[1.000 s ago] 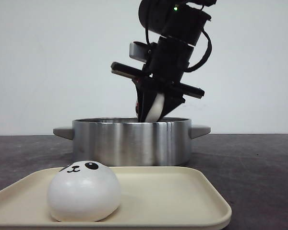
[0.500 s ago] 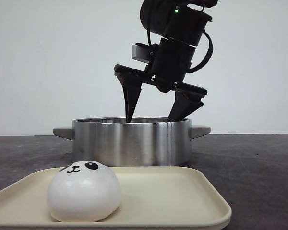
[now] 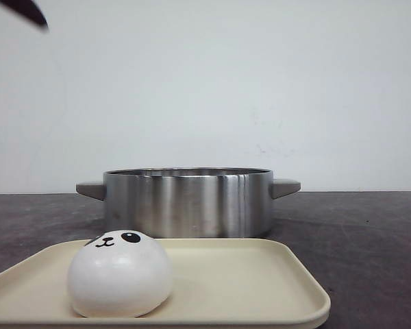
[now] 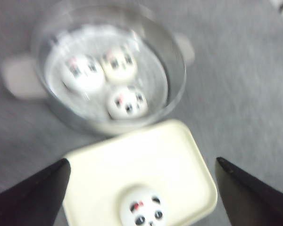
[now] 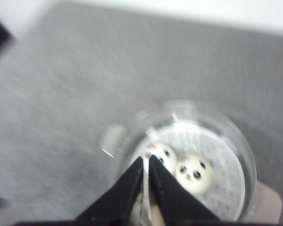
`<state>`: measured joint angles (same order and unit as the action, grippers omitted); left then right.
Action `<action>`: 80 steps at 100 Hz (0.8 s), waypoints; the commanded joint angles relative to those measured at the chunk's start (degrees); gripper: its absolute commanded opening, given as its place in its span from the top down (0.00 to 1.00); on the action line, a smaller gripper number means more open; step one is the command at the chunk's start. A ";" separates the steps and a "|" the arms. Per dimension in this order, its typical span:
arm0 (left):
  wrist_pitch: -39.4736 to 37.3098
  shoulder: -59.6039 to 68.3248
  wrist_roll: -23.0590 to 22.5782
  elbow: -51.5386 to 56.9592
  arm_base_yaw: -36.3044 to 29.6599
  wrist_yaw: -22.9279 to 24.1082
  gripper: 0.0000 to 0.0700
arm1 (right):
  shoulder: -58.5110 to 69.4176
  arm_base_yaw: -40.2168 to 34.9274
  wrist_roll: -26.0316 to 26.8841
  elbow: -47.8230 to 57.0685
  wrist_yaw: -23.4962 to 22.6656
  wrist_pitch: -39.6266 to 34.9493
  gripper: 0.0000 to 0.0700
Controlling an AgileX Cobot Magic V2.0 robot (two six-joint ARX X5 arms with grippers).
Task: Steam buns
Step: 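Lower the left gripper onto the last panda bun on the tray and grasp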
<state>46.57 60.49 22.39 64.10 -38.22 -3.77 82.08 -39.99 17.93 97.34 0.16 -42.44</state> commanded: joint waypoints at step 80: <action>-9.29 28.59 5.38 -9.20 -13.20 -7.87 0.15 | -13.33 -1.57 -2.23 0.96 10.40 -7.32 0.99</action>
<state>37.82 87.70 27.66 54.30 -50.72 -11.86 68.31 -41.10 15.90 97.30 10.66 -50.06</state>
